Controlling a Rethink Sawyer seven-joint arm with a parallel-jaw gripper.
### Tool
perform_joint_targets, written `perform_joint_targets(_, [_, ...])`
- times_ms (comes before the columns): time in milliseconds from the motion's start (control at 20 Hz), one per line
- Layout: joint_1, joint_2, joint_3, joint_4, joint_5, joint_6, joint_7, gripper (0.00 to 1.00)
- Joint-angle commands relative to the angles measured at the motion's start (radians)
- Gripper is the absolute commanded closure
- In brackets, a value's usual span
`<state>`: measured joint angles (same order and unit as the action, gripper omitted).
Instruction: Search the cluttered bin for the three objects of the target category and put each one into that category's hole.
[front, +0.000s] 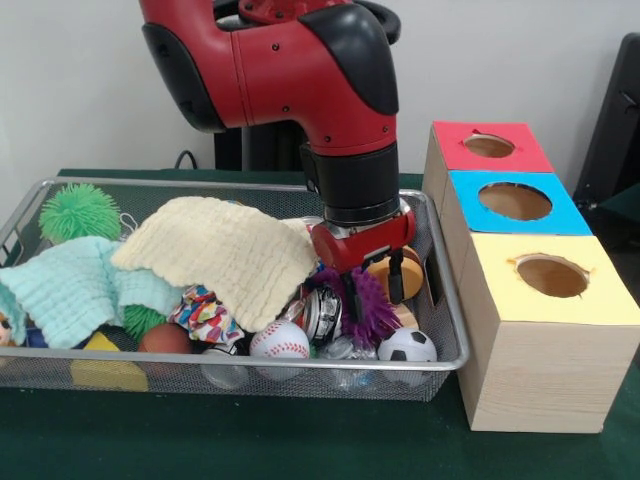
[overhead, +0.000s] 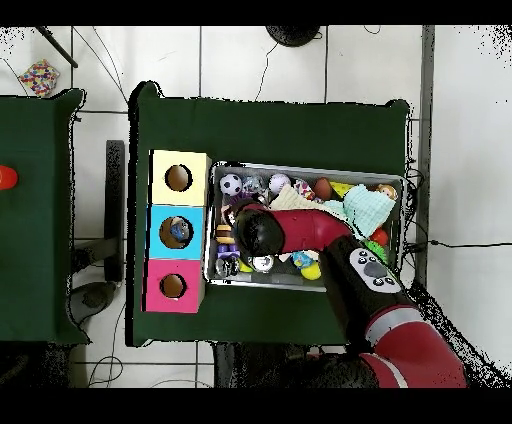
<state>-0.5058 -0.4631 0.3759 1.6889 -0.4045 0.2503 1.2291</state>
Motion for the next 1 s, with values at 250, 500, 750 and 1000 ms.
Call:
perform_joint_targets(250, [-0.022,0.037,-0.001,-0.076,-0.012,0.018,0.090,0.00])
perform_joint_targets(500, [-0.042,0.038,0.024,-0.060,-0.033,-0.081,0.107,0.00])
perform_joint_targets(750, [-0.044,0.040,0.025,-0.056,-0.045,-0.149,0.126,0.00])
perform_joint_targets(1000, [-0.048,0.045,0.028,-0.052,-0.049,-0.223,0.139,0.00])
